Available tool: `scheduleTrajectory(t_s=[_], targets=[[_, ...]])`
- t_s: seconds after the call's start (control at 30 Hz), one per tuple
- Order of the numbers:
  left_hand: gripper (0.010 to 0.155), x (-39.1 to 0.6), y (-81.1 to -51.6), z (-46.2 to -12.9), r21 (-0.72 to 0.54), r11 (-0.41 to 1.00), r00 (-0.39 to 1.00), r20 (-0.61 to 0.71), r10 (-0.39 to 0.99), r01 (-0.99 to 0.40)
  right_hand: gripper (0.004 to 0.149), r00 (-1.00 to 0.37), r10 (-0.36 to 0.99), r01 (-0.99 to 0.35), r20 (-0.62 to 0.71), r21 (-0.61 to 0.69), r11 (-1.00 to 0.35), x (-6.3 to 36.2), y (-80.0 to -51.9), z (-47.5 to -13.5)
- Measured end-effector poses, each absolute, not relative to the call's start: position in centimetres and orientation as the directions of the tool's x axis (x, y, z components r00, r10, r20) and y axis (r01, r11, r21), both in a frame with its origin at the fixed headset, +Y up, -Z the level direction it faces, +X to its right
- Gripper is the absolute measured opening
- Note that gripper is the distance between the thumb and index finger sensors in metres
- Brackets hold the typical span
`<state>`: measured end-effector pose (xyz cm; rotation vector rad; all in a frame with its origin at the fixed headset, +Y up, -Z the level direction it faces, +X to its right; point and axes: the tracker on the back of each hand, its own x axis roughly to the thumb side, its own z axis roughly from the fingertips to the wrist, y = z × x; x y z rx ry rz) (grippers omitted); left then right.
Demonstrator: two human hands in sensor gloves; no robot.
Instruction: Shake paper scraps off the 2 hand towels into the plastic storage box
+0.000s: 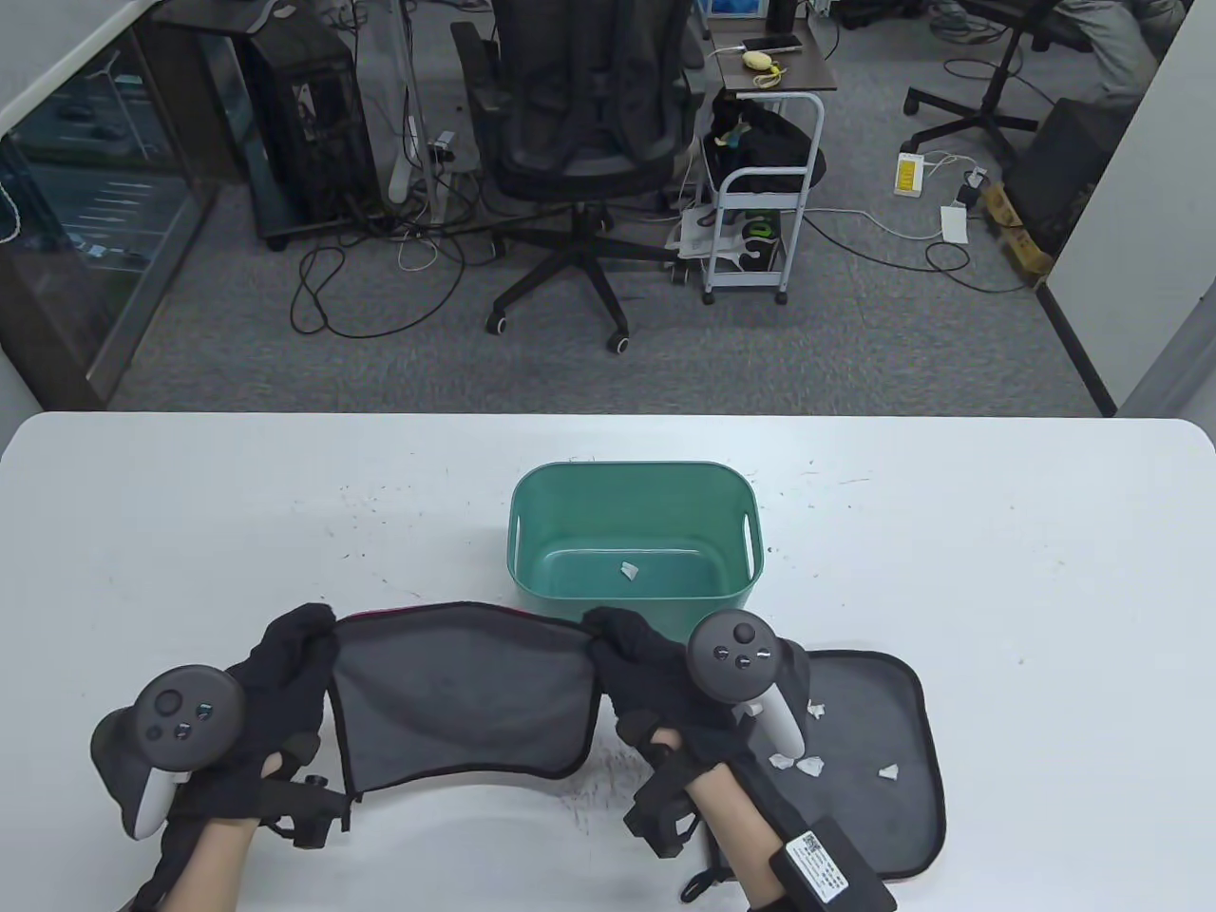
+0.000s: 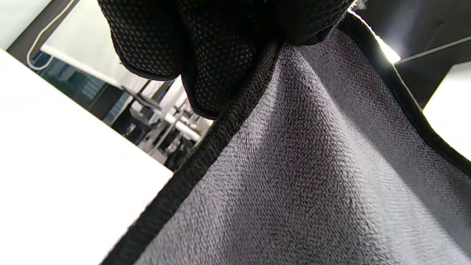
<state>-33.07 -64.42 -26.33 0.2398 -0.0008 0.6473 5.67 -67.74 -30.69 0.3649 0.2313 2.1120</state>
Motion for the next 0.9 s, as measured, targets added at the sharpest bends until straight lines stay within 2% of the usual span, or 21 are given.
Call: scheduleTrajectory(t_s=[0.27,0.43,0.57,0.7,0.9], targets=[[0.042,-35.2,-64.6,-23.3,0.124,0.81,0.817,0.011,0.577,-0.573,0.039,-0.438,0.891,-0.771,0.116,0.461,-0.439,3.0,-69.5,-27.3],[0.042,-35.8,-65.8,-22.6,0.021,0.837,0.835,-0.06,0.547,-0.547,0.039,-0.404,0.915,-0.773,0.006,0.533,-0.345,2.3,-71.1,-26.4],[0.042,-36.1,-68.0,-23.7,-0.033,0.85,0.843,-0.151,0.516,-0.526,0.039,-0.511,0.858,-0.755,-0.054,0.505,-0.418,1.8,-73.3,-27.6],[0.042,-35.7,-70.6,-25.7,-0.093,0.838,0.833,-0.212,0.511,-0.538,0.039,-0.568,0.811,-0.748,-0.141,0.501,-0.436,1.0,-75.7,-29.2],[0.042,-34.8,-72.4,-28.2,-0.115,0.835,0.827,-0.263,0.497,-0.538,0.039,-0.616,0.765,-0.741,-0.189,0.469,-0.481,0.3,-76.5,-31.0]])
